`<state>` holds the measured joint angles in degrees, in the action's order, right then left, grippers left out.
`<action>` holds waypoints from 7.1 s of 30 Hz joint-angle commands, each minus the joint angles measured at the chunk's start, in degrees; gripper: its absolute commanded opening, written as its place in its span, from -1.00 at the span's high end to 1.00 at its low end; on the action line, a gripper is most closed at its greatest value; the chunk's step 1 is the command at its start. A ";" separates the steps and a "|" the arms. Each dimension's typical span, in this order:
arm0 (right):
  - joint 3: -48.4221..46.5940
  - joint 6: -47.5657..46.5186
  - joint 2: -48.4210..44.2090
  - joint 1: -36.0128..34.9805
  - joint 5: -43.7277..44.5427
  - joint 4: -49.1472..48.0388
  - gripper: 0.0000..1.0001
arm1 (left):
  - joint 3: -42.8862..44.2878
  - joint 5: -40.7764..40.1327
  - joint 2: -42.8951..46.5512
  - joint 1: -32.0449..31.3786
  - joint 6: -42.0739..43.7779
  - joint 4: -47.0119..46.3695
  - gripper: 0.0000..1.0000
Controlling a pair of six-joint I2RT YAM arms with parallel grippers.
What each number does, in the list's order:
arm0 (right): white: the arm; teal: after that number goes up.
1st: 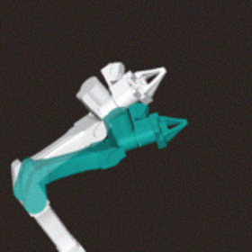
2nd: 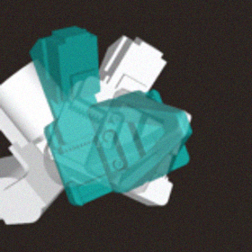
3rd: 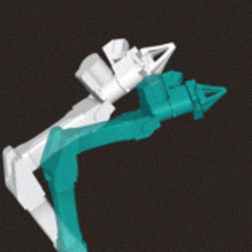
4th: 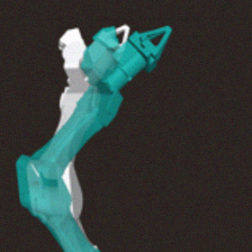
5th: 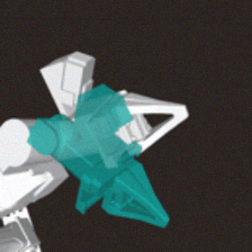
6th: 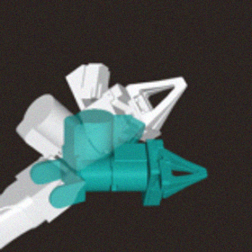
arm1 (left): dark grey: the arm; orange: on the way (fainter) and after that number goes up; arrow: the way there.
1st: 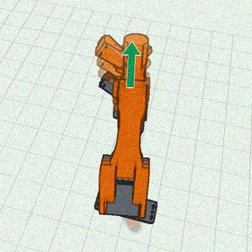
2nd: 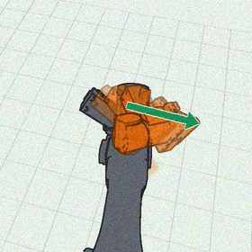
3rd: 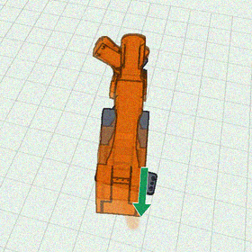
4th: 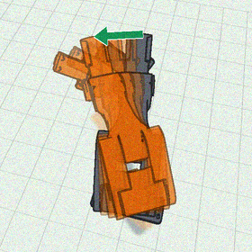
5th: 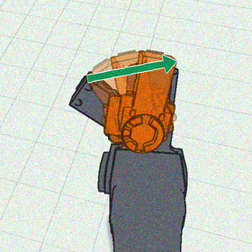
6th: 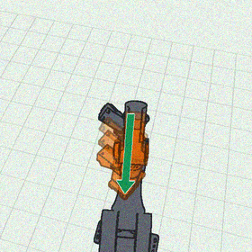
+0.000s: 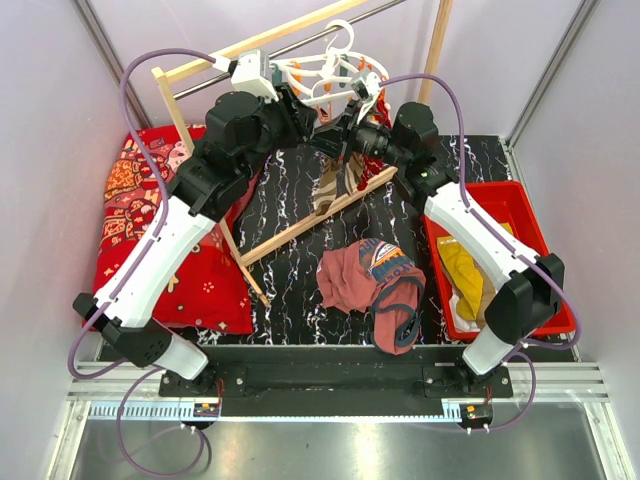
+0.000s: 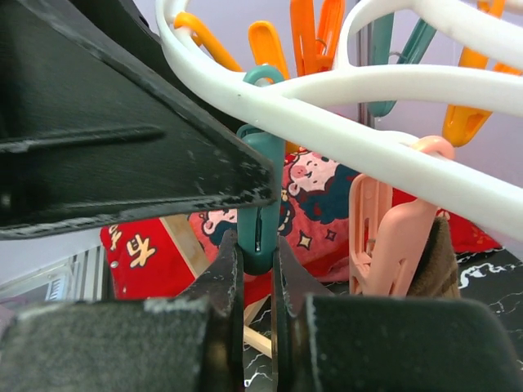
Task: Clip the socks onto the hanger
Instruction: Open the clamp at the hanger, then pick up the sock from the bin, then clamp the sock onto the hanger.
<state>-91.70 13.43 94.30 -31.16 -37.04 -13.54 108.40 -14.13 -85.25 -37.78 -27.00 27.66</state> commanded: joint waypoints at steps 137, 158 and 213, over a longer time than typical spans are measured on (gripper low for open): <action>1.71 2.56 -8.17 2.24 0.39 11.08 0.99 | -15.06 10.61 8.00 0.07 4.86 -20.98 1.00; -1.38 5.46 -6.23 1.80 0.82 8.62 1.00 | -17.34 9.21 8.09 0.07 7.84 -21.68 1.00; -4.54 15.22 -5.53 2.77 -1.11 3.87 1.00 | -20.07 9.82 12.12 0.25 7.49 -23.27 -0.32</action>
<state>-93.14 27.73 89.78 -28.40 -37.19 -5.34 88.58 -4.64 -75.96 -37.41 -20.23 5.21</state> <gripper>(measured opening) 0.011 0.593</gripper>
